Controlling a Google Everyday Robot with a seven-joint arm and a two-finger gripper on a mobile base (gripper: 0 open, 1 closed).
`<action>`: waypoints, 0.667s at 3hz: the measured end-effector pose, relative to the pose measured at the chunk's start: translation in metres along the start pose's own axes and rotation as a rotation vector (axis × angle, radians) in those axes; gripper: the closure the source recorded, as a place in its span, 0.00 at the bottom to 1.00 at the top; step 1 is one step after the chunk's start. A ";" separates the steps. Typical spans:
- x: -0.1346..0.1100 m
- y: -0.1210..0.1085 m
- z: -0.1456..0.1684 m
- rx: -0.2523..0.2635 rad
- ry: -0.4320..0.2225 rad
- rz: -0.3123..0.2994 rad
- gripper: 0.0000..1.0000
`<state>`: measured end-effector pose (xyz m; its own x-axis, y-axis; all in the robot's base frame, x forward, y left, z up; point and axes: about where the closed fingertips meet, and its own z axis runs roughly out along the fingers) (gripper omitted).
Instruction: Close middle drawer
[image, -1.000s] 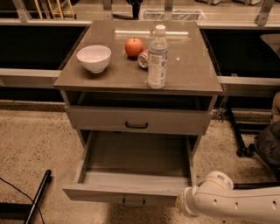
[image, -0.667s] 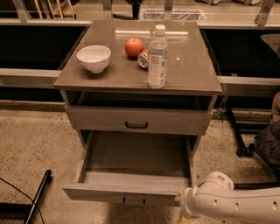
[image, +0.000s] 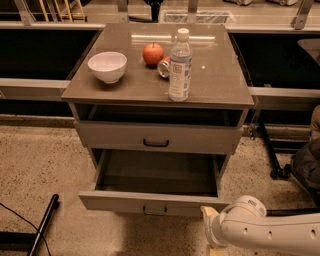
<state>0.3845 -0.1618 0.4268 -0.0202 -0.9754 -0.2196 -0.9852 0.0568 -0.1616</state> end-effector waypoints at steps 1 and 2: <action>-0.007 0.006 -0.001 -0.035 -0.003 -0.005 0.00; -0.029 -0.002 0.010 -0.109 -0.031 -0.060 0.25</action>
Offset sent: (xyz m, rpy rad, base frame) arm 0.0149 0.0418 0.0005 0.0430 0.1381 0.1424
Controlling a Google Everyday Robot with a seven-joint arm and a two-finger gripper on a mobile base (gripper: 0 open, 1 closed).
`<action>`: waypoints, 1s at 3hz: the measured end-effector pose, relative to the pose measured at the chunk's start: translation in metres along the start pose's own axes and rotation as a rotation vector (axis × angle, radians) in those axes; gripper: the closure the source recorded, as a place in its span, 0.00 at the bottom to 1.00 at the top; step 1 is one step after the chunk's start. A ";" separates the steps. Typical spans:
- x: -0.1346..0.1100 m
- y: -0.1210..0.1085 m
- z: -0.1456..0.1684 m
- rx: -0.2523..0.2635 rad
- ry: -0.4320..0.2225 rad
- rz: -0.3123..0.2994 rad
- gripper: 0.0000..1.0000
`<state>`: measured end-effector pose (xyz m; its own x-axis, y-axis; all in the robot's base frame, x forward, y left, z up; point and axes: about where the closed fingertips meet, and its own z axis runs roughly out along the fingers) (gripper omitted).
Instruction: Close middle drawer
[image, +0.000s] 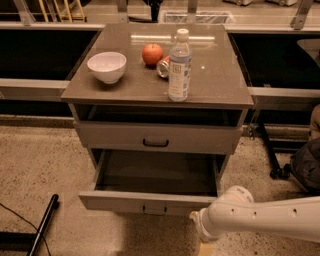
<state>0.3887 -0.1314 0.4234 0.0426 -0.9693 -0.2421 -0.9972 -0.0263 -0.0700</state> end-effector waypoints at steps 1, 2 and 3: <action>-0.009 -0.014 0.004 -0.027 -0.013 -0.030 0.48; -0.014 -0.027 0.007 -0.019 -0.003 -0.054 0.44; -0.012 -0.048 0.000 0.026 -0.001 -0.037 0.21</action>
Offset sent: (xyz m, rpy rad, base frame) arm 0.0433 0.0220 -0.0005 -0.0193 -0.0178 0.0724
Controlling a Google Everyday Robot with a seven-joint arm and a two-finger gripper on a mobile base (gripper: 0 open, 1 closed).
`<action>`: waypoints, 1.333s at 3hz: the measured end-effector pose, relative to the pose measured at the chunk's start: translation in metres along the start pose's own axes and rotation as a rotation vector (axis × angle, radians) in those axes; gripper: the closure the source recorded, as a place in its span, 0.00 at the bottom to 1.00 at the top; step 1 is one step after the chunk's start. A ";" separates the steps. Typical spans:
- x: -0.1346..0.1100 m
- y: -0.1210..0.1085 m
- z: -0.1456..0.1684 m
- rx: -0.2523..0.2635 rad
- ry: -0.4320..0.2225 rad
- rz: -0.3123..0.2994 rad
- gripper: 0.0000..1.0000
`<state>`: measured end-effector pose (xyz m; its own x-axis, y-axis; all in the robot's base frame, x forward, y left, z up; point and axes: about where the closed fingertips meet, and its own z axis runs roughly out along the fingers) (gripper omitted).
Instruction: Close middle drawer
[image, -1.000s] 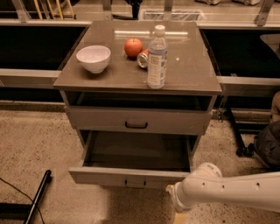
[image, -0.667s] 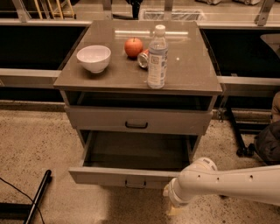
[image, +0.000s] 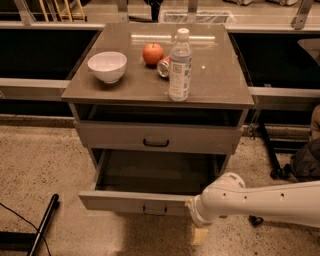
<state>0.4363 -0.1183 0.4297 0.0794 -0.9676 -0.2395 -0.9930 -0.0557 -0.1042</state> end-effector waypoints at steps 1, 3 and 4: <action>0.004 -0.016 0.004 0.030 -0.045 0.024 0.00; 0.001 -0.012 0.005 0.015 -0.038 0.036 0.19; 0.004 -0.023 0.014 0.032 -0.062 0.073 0.50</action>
Offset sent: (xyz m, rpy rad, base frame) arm 0.0366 -0.0095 -0.0048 0.1036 -0.0353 -0.0512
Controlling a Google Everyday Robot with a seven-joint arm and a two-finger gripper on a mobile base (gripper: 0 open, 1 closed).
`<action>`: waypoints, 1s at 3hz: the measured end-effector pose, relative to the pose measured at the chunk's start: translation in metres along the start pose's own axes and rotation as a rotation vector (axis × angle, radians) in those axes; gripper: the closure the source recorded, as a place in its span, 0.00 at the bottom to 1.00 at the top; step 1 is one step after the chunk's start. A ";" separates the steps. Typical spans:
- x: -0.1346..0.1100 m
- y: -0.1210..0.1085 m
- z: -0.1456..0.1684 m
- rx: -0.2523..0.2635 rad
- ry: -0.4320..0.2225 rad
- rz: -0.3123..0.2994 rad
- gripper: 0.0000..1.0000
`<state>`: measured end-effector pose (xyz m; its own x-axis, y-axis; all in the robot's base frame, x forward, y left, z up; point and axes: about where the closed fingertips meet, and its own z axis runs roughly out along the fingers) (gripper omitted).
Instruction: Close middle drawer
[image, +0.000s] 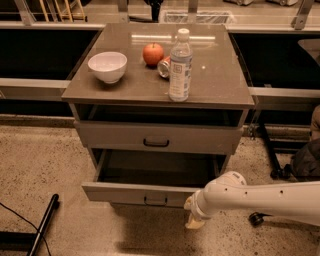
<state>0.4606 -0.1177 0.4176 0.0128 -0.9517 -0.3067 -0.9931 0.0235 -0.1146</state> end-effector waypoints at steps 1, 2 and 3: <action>0.007 -0.014 0.004 0.024 -0.020 0.009 0.73; 0.018 -0.037 0.008 0.083 -0.033 0.029 0.96; 0.022 -0.056 0.014 0.133 -0.039 0.037 0.60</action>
Offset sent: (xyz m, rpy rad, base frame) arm 0.0692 -0.0288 -0.0102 0.0596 -0.1438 -0.0962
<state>0.5176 -0.1358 0.4043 -0.0161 -0.9368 -0.3494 -0.9689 0.1009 -0.2259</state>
